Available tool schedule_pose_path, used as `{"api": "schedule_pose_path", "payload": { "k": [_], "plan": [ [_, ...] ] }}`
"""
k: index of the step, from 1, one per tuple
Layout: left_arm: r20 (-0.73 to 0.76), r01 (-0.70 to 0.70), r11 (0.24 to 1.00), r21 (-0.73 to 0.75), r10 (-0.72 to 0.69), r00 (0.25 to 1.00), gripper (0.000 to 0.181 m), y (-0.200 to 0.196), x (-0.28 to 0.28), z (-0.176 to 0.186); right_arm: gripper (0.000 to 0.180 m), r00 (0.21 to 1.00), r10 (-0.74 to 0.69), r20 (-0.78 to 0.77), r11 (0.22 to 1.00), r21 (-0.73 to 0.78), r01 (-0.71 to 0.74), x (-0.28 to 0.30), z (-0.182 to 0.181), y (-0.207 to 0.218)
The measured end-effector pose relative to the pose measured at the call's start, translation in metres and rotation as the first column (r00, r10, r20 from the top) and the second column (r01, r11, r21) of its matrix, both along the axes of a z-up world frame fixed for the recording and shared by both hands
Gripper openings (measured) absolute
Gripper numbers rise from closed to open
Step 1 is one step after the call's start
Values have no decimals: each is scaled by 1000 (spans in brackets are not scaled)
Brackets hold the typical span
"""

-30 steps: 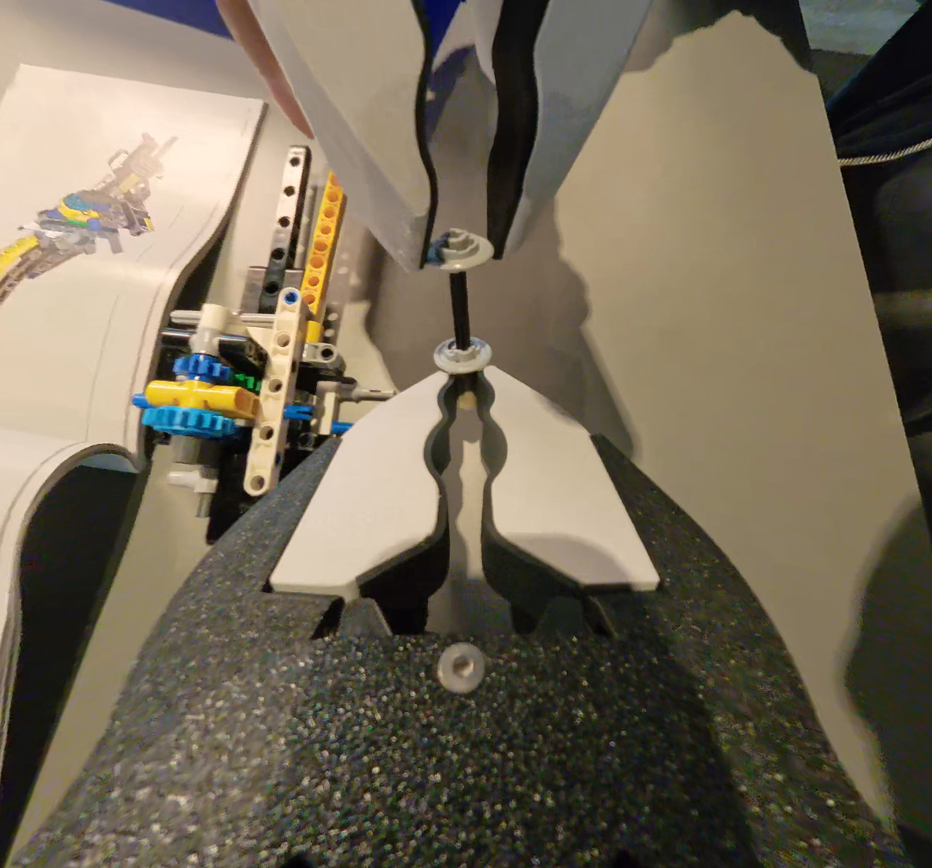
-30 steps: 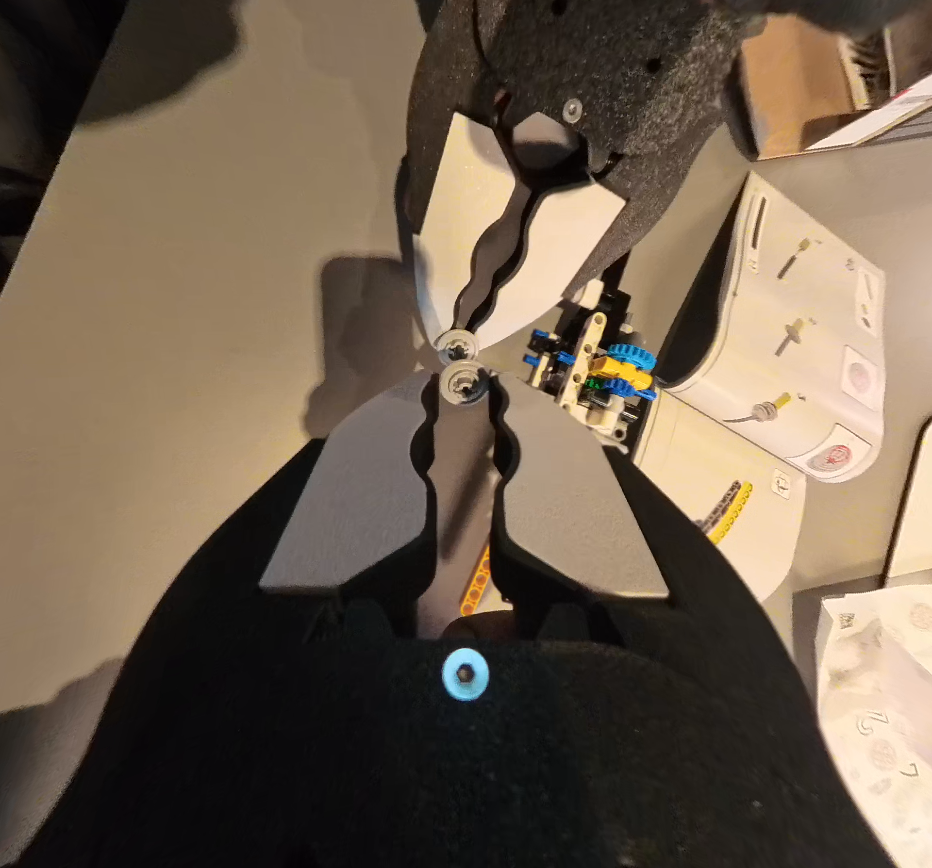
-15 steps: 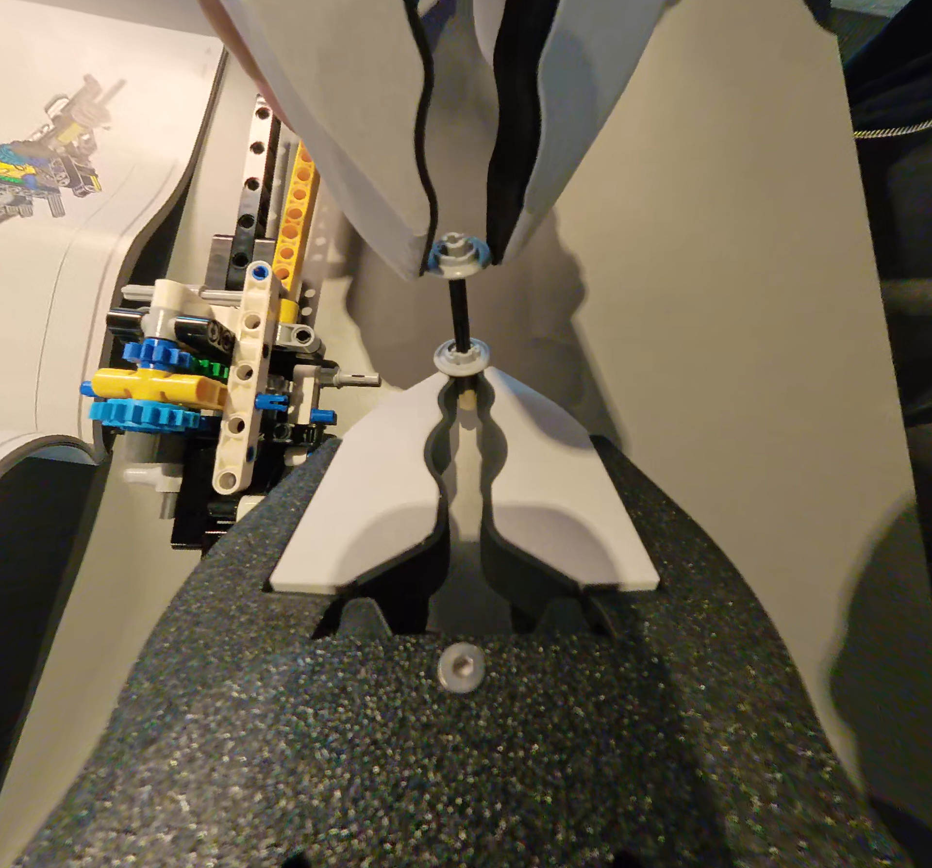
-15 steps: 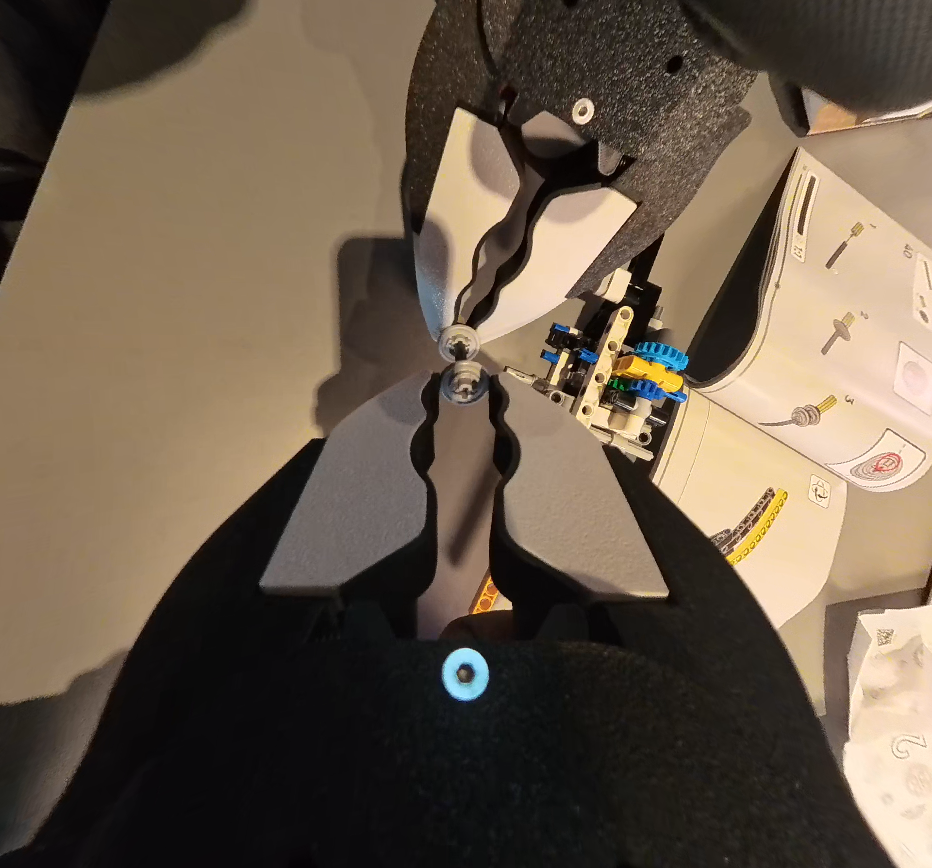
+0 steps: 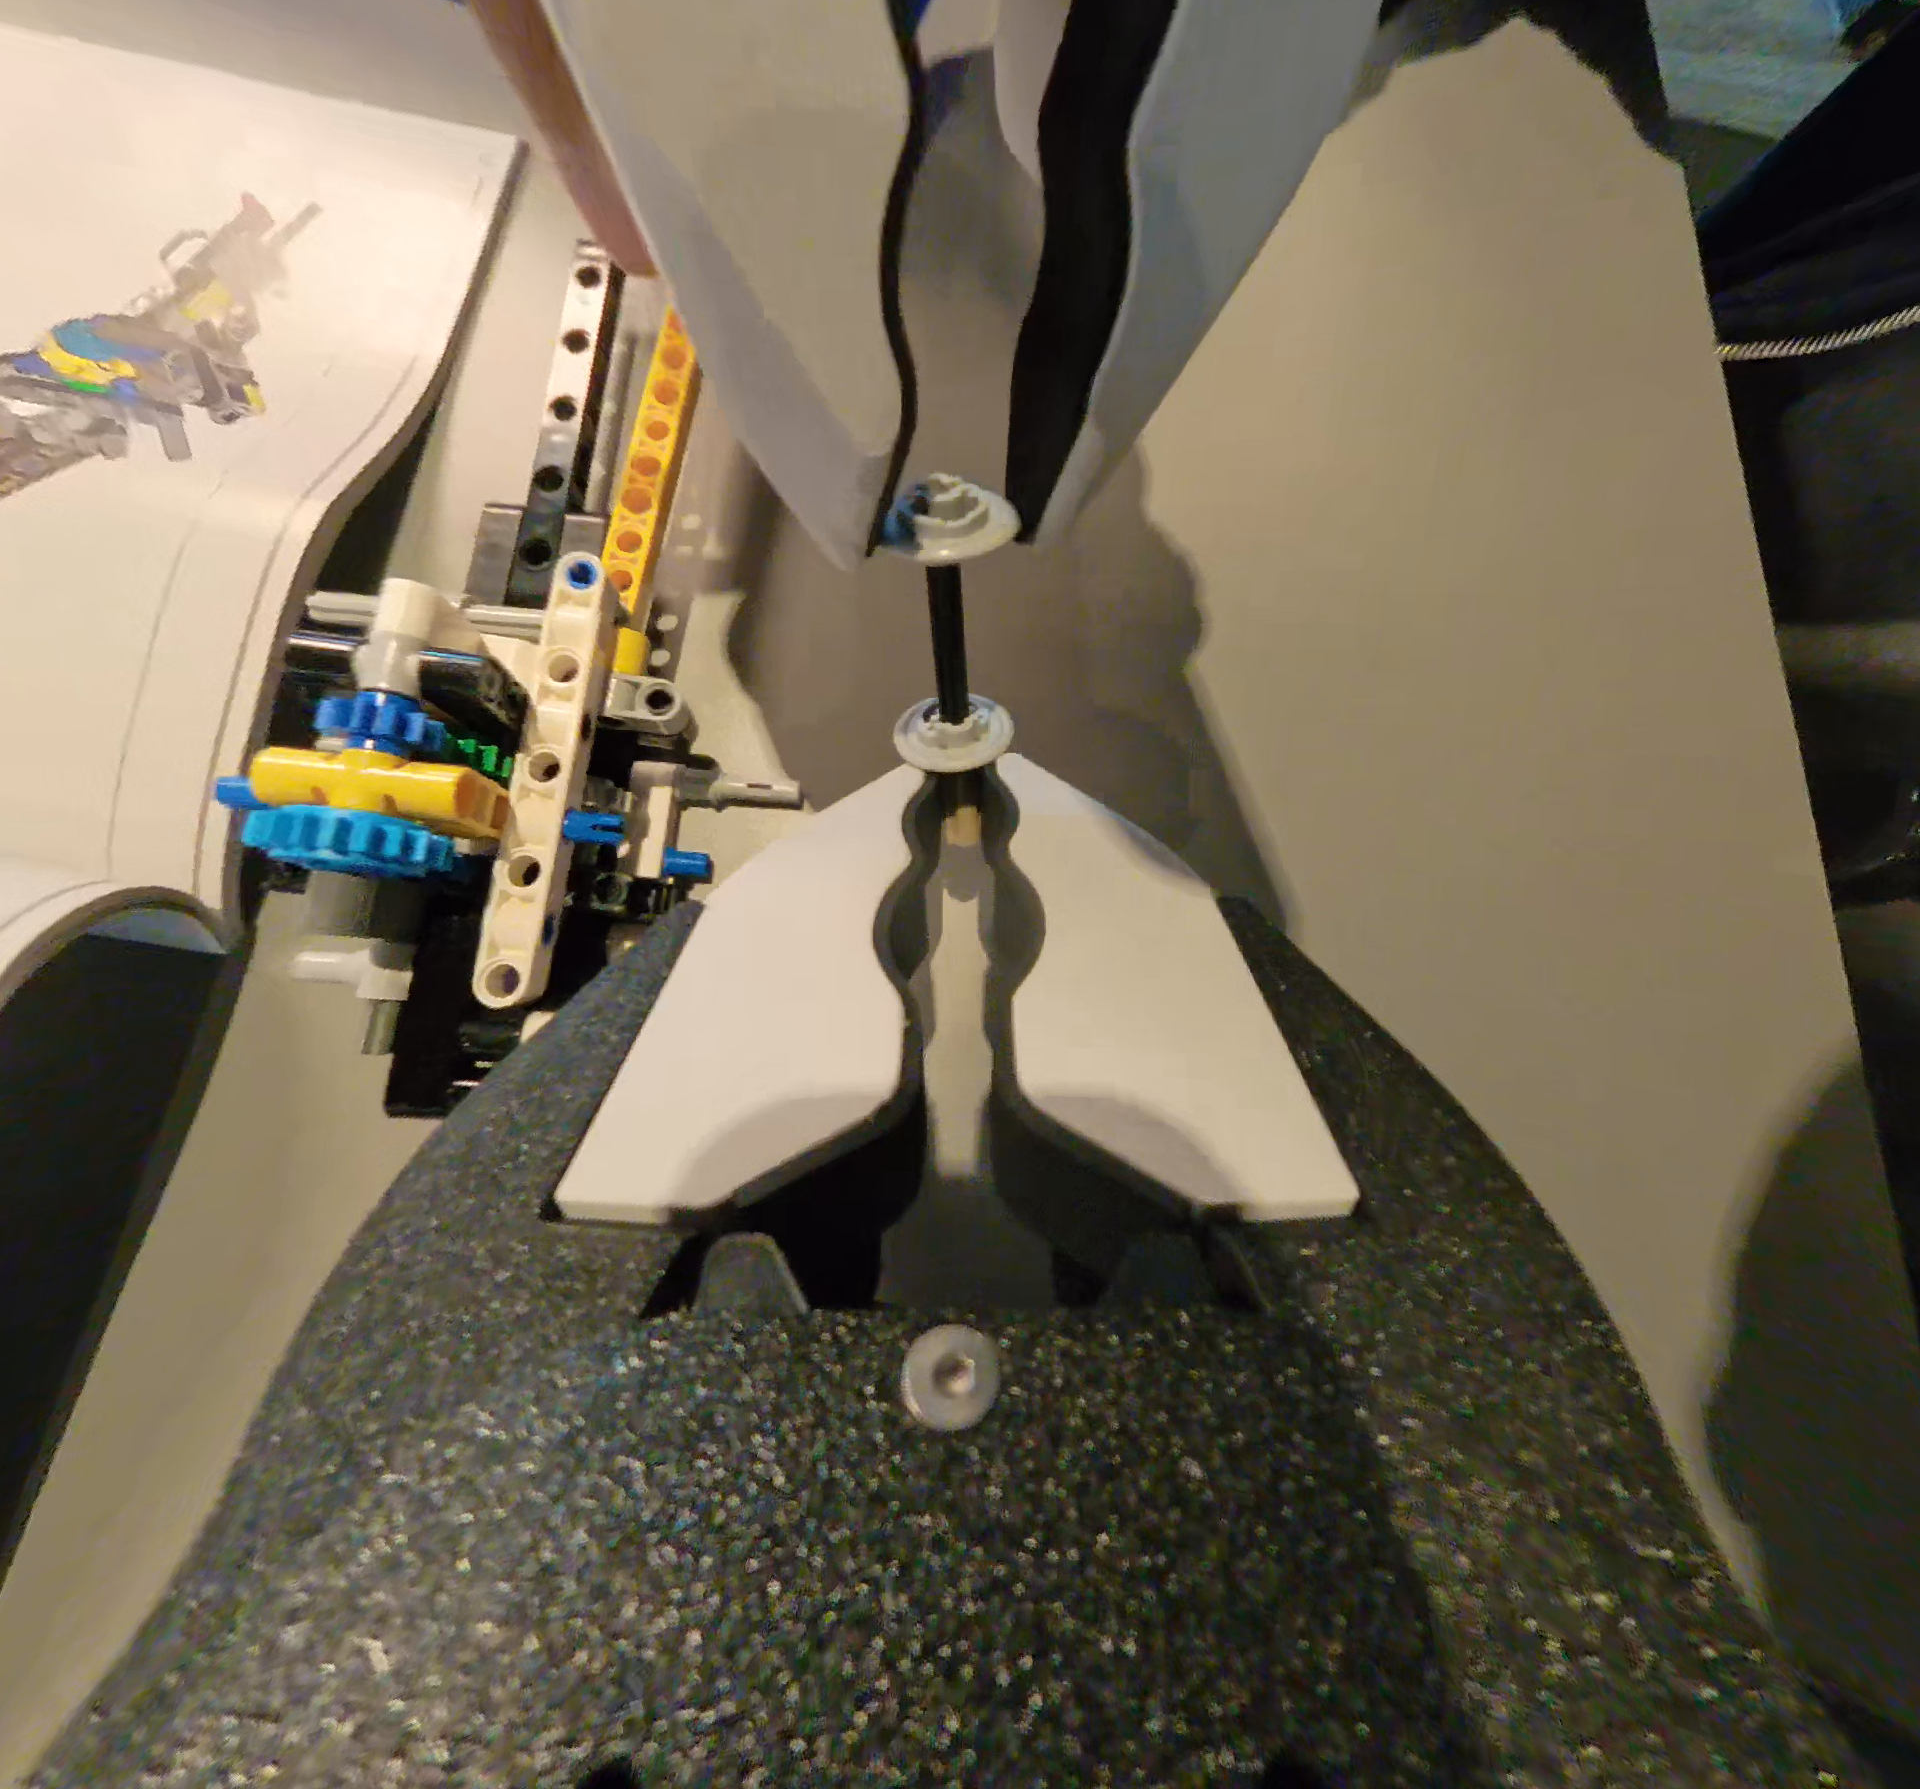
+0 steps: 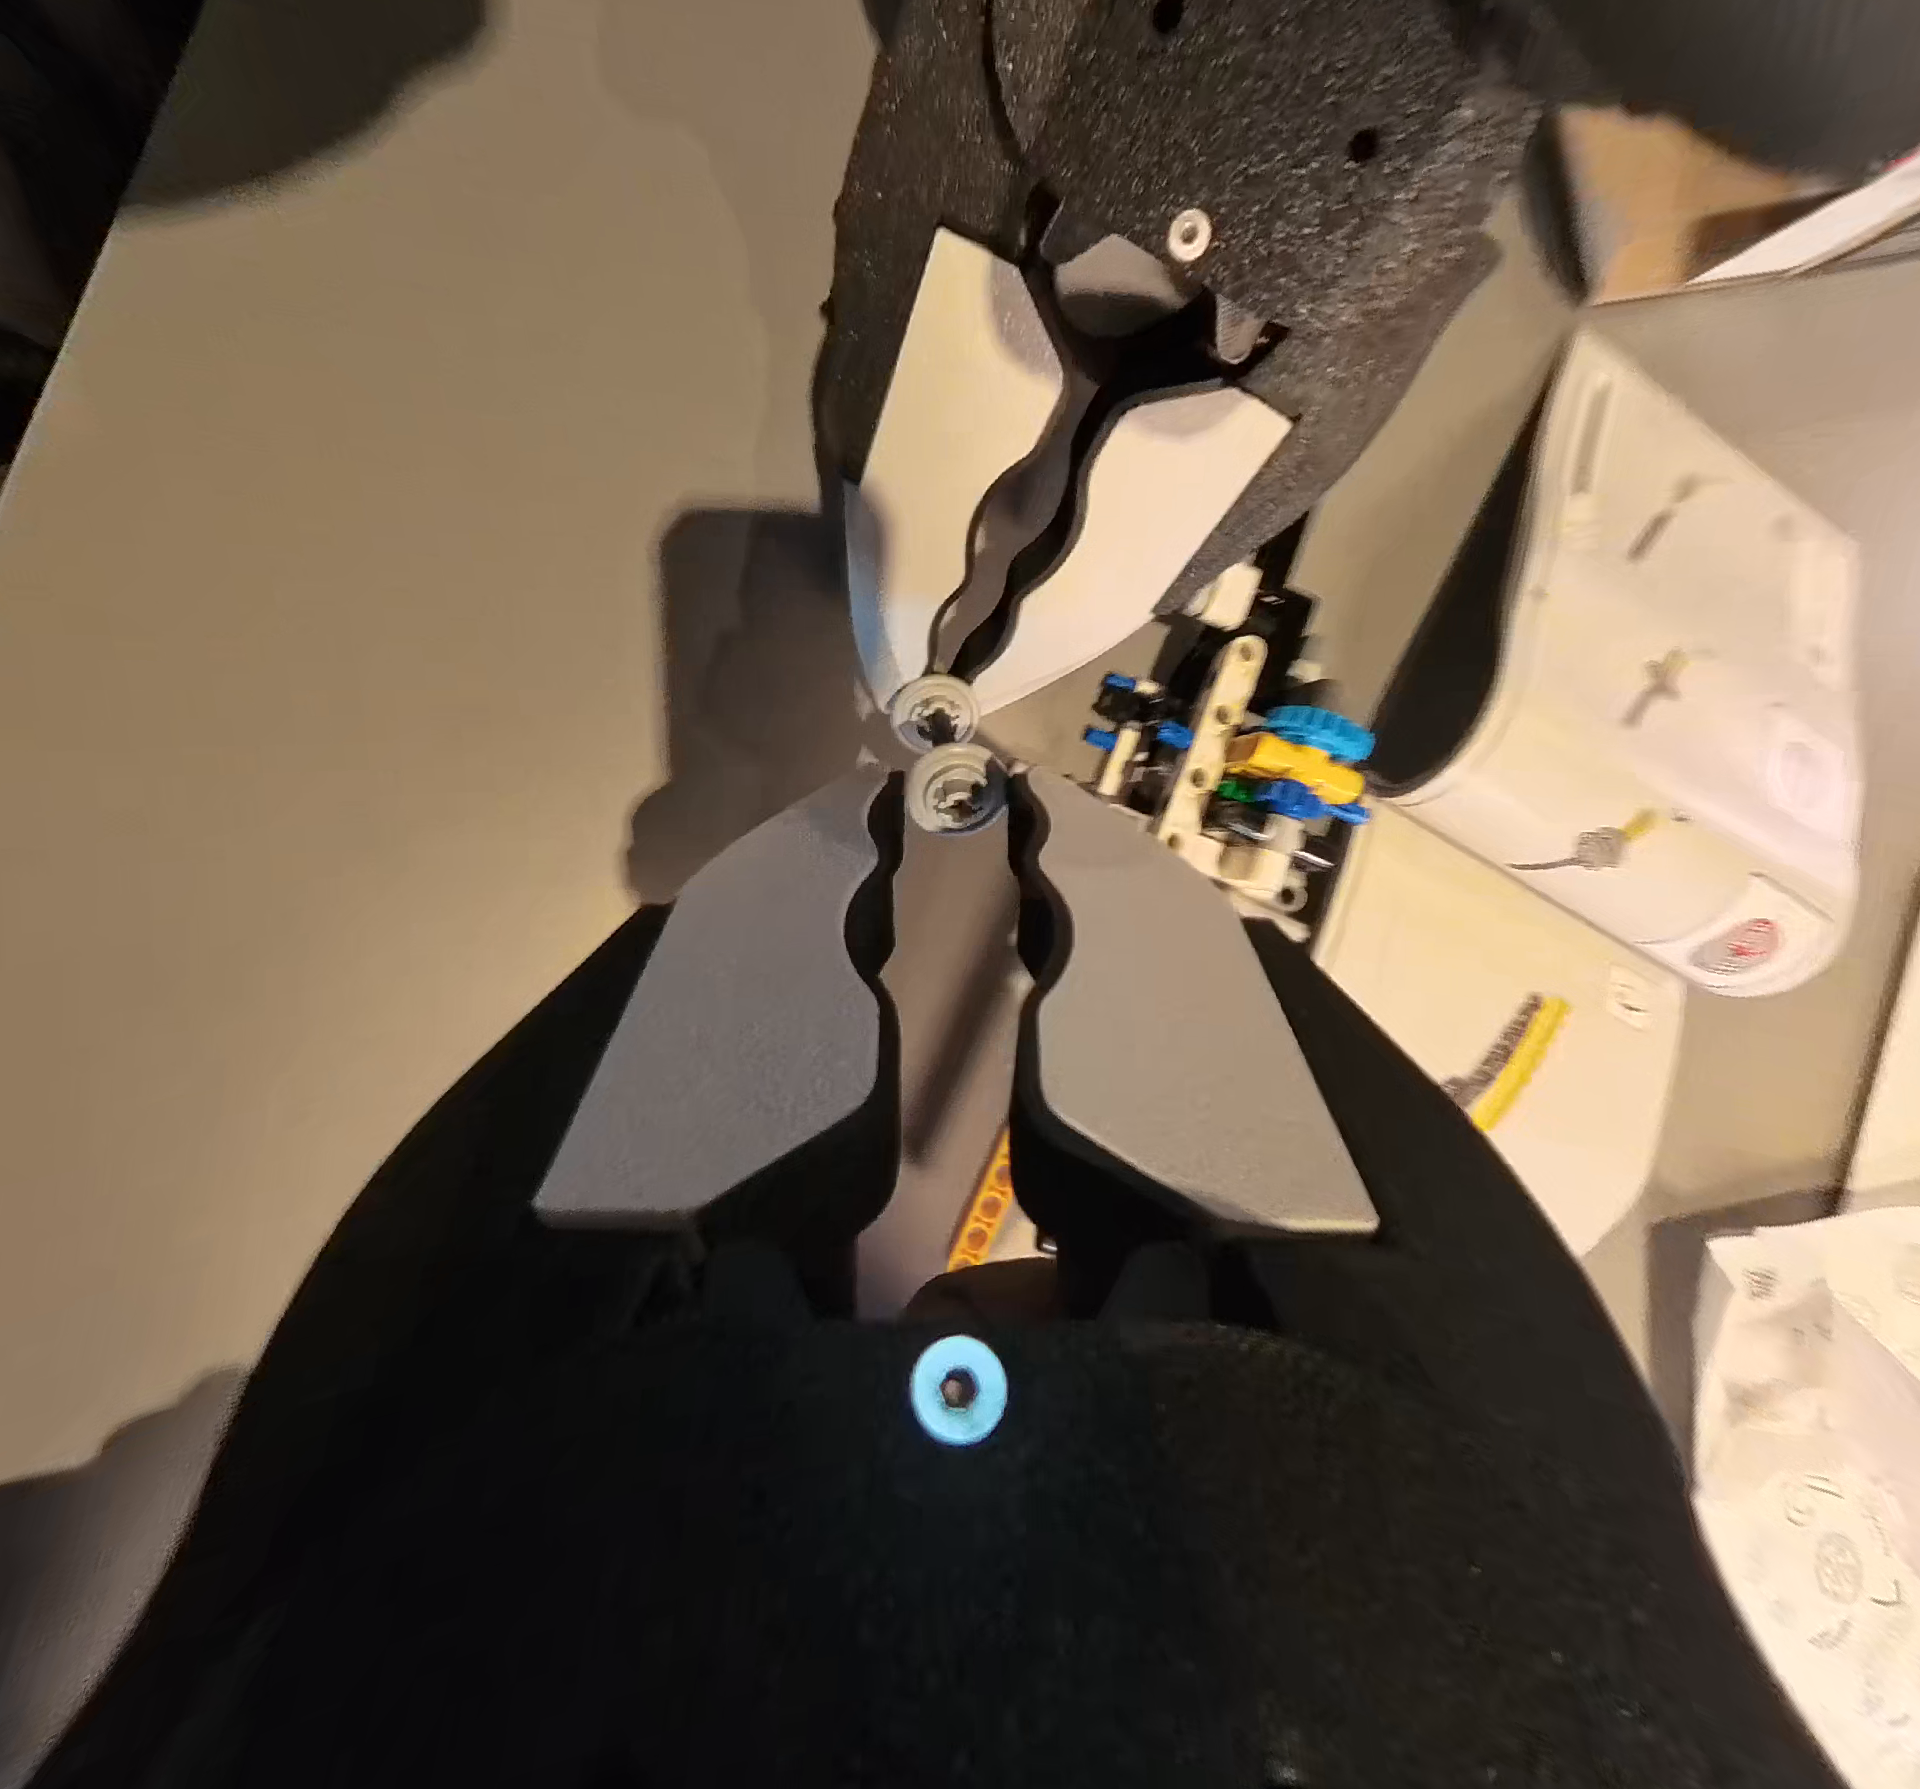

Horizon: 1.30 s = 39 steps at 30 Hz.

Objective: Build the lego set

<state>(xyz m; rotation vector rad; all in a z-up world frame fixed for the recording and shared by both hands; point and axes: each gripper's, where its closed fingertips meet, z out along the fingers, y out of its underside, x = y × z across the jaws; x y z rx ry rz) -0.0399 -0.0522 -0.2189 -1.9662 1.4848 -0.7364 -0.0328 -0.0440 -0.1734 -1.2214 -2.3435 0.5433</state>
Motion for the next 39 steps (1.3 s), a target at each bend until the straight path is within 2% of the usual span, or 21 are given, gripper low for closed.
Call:
{"api": "schedule_pose_path", "payload": {
  "k": [1,39],
  "plan": [
    [13,-3,1000,-2,3,1000,7,1,0,2,19,1000,-3,-7,1000,5,3,0,2,1],
    [90,4,999,34,-7,996,7,5,4,8,23,999,-8,-52,999,42,10,-2,9,5]
  ]
}}
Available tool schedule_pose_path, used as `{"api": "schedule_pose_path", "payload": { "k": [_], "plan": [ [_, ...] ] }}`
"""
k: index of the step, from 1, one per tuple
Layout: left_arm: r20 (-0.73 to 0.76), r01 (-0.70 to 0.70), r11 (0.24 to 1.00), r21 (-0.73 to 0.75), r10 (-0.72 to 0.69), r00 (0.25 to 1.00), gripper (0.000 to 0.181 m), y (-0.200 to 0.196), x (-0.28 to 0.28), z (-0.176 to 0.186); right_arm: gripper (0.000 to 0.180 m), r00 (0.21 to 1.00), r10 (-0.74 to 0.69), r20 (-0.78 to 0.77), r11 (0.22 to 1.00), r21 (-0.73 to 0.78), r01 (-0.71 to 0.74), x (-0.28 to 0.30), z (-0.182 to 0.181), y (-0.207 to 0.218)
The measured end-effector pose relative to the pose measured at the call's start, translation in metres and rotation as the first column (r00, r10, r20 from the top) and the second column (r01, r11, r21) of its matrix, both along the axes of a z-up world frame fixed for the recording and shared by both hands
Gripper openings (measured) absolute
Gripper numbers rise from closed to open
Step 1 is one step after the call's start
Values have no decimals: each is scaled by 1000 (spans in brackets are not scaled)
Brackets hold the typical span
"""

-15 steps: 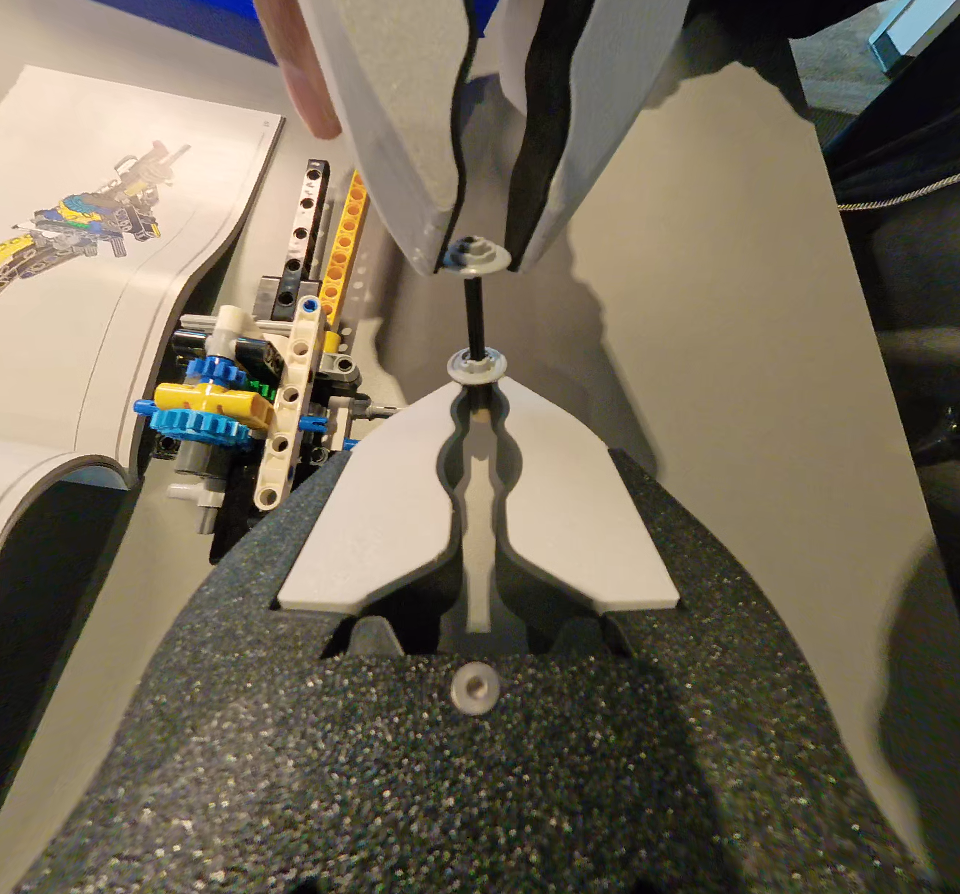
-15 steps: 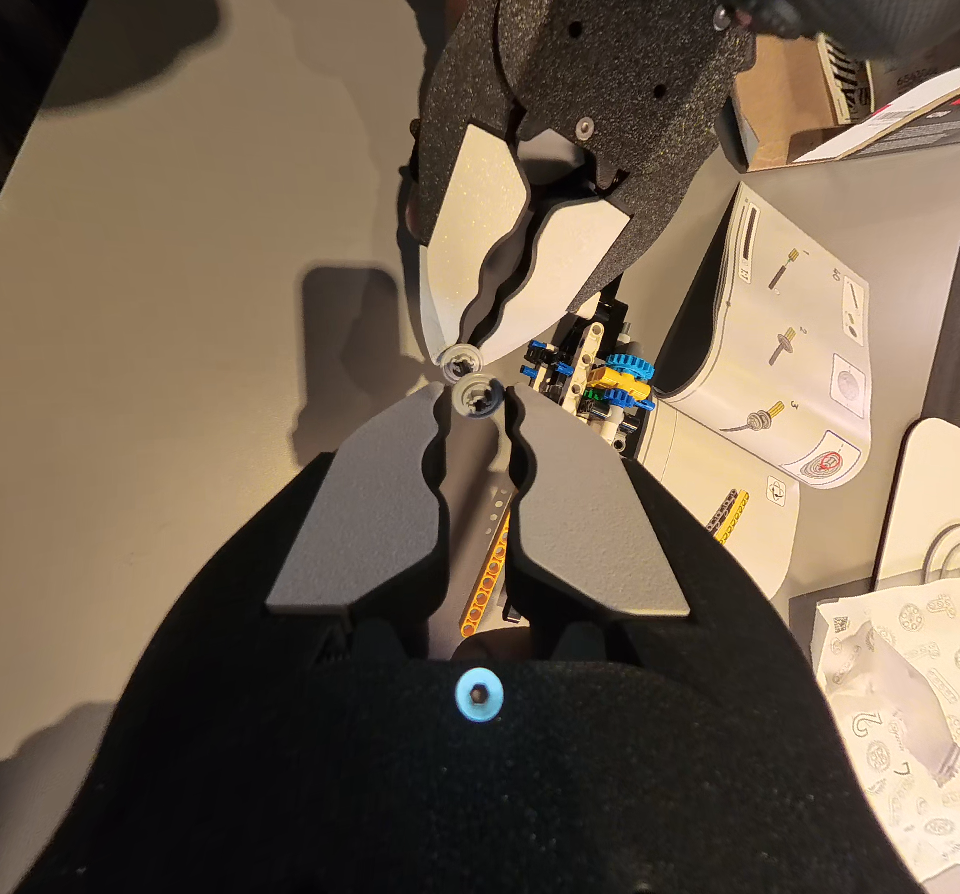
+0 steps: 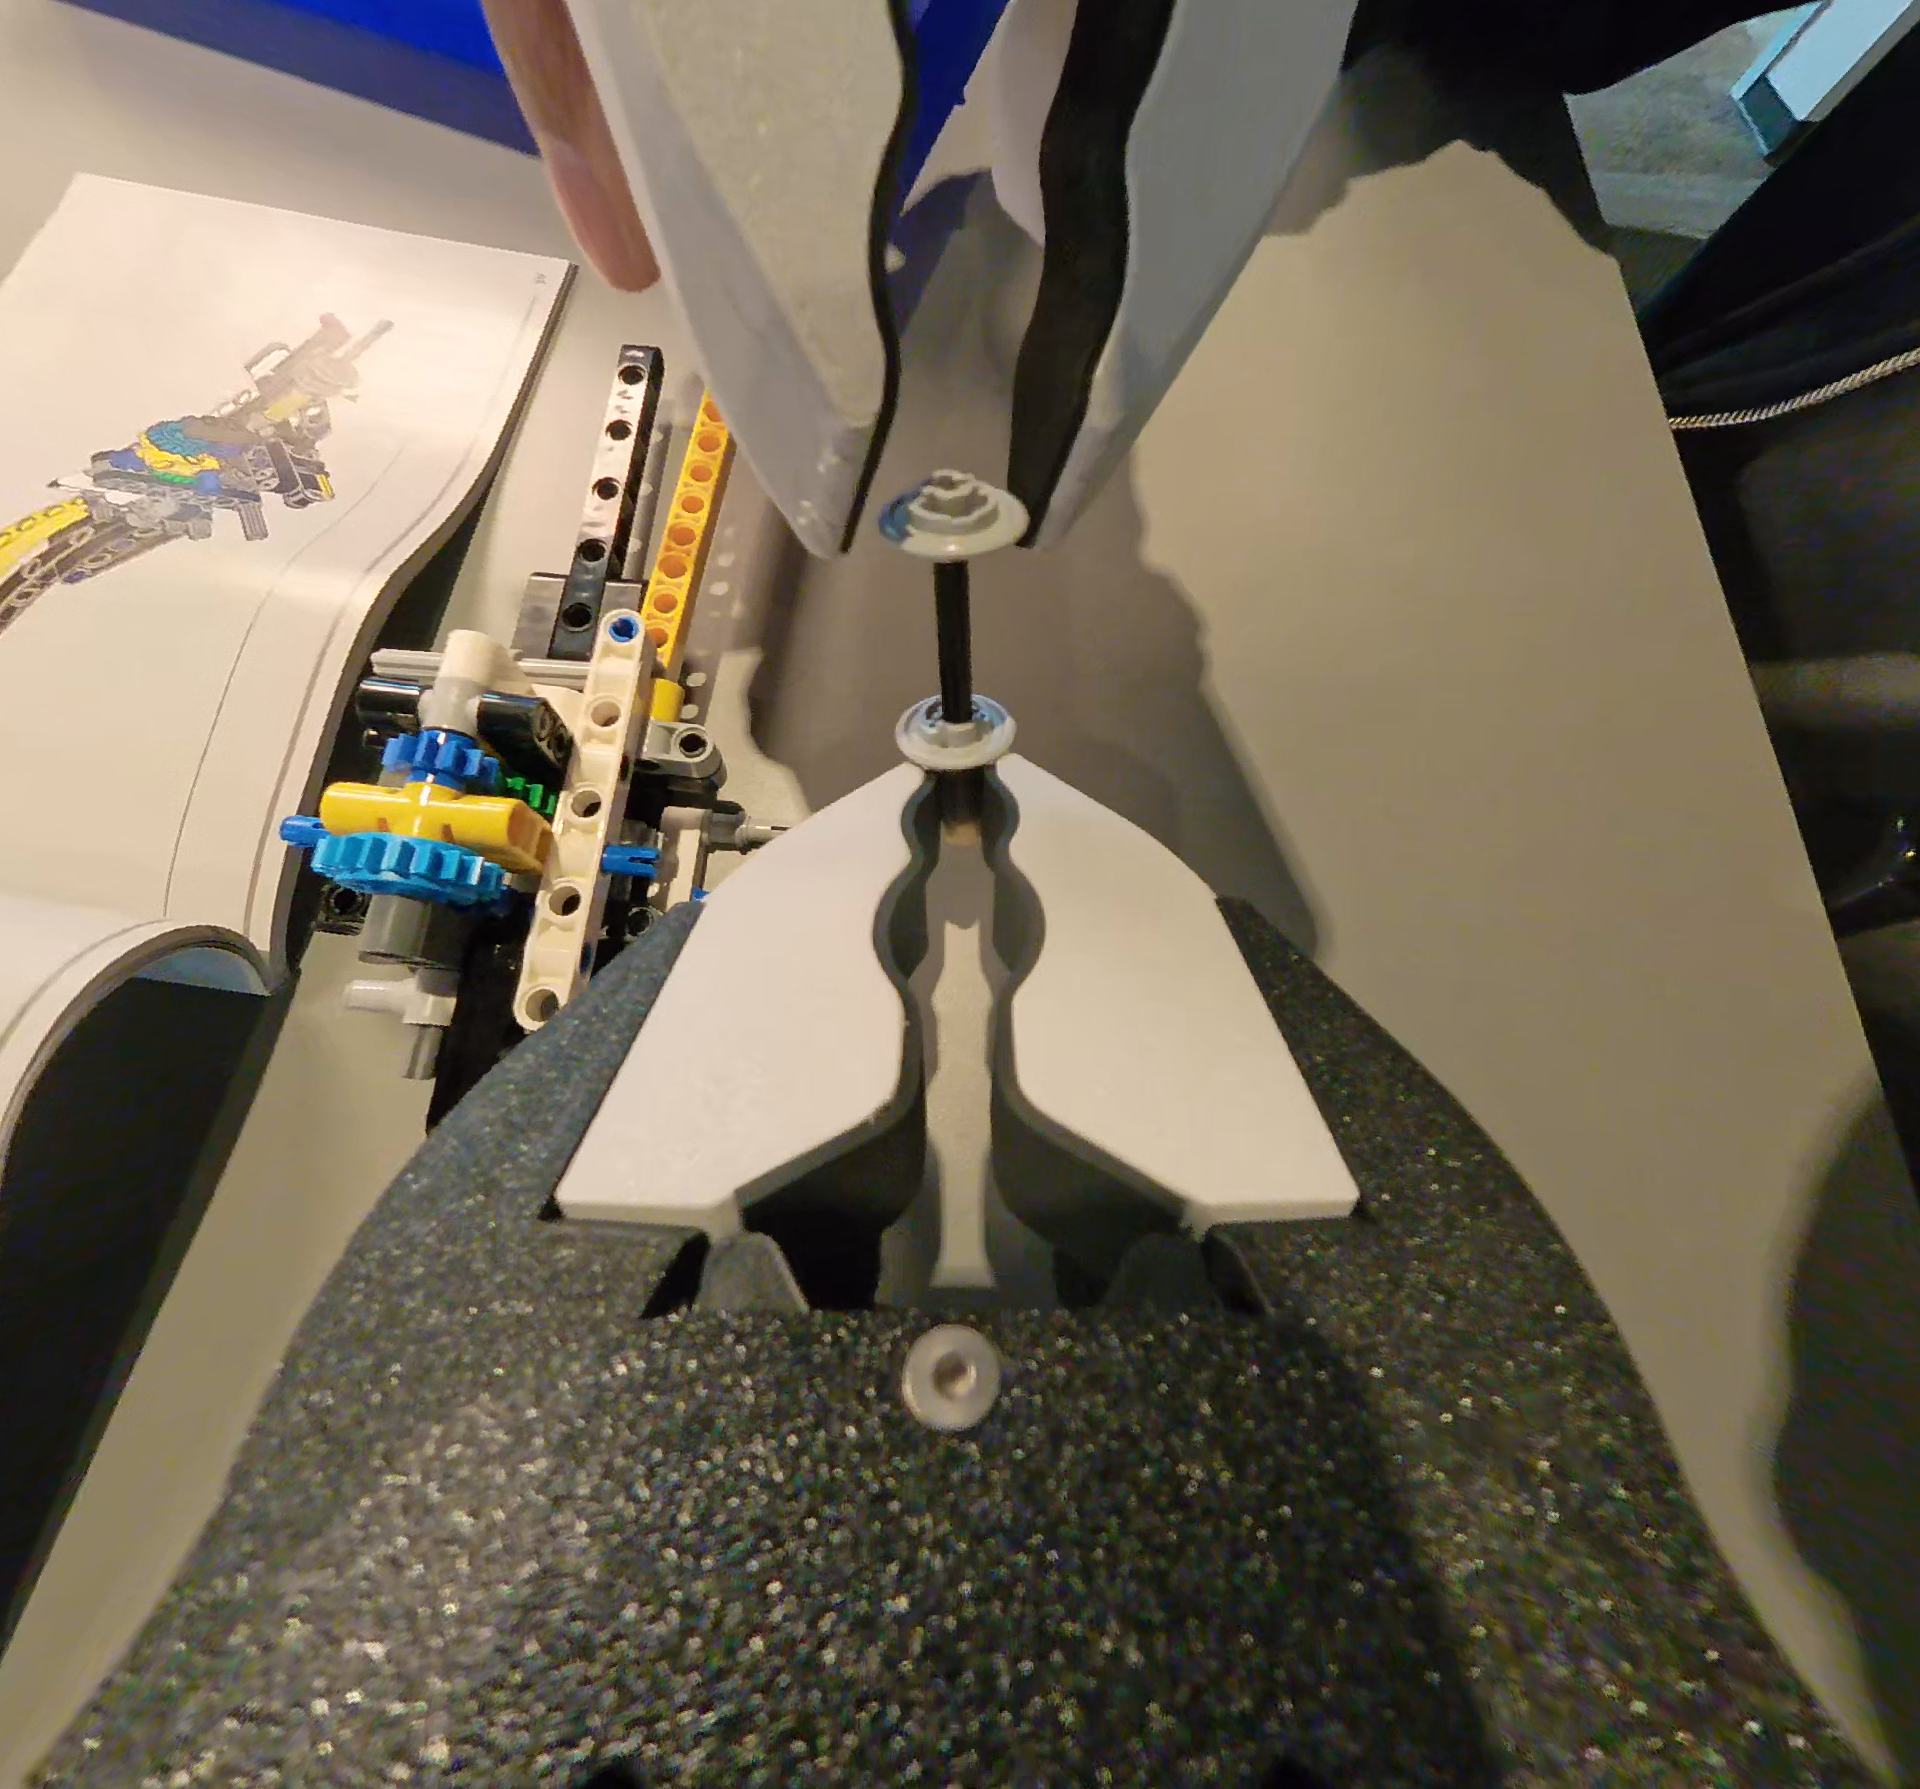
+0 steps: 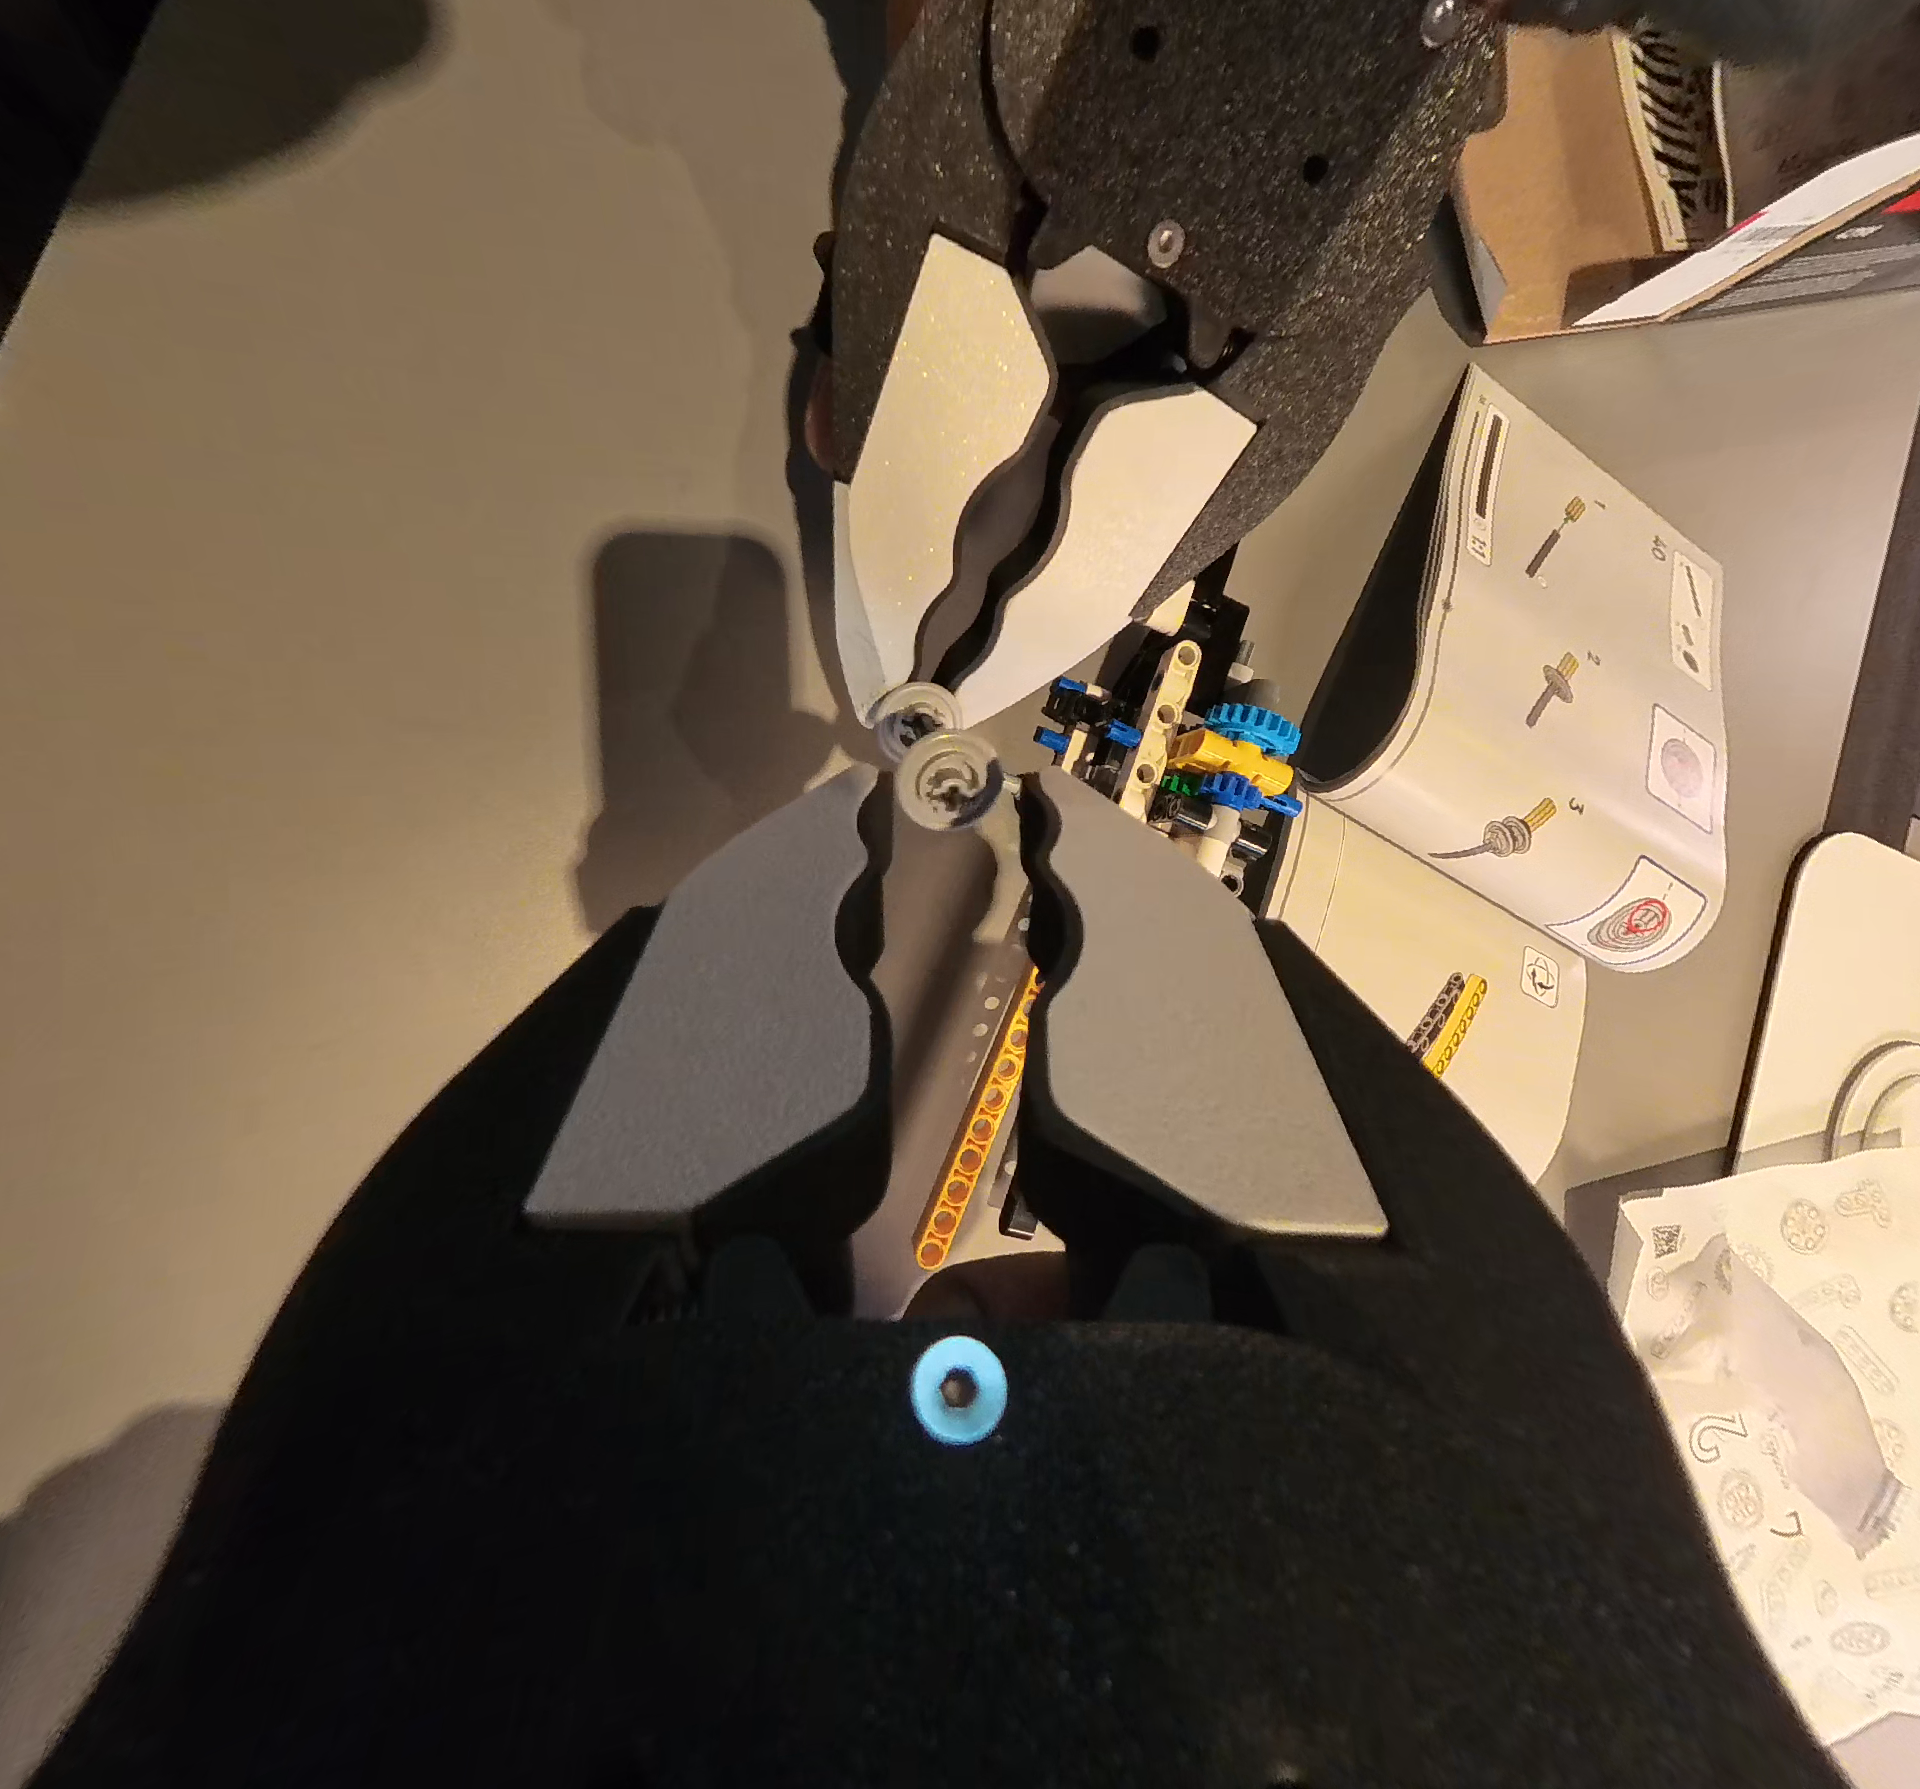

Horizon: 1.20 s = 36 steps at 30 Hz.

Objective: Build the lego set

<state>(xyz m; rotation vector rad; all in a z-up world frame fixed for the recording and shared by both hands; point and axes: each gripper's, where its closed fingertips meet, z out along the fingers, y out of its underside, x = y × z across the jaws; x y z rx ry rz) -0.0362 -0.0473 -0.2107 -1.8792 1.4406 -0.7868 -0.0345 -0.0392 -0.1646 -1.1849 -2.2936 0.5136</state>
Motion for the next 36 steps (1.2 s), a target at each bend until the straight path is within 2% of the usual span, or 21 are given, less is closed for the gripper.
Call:
{"api": "schedule_pose_path", "payload": {
  "k": [7,12,18,22,29,36],
  "plan": [
    [15,-10,1000,2,10,1000,7,2,0,3,29,1000,4,-13,1000,1,-4,0,4,-1],
    [85,-33,999,-18,34,996,7,6,-3,16,44,996,2,-93,999,40,1,-2,17,5],
    [229,-53,994,-90,73,971,7,10,-12,44,62,954,47,-296,973,229,24,-15,41,25],
    [307,-37,986,-160,86,948,7,10,-17,57,74,919,128,-372,935,354,13,-26,46,25],
    [368,8,975,-223,77,926,7,6,-18,65,75,866,252,-432,873,487,-11,-39,50,10],
    [400,26,971,-238,74,914,7,3,-18,73,68,828,273,-489,845,533,36,-45,56,10]
  ]
}}
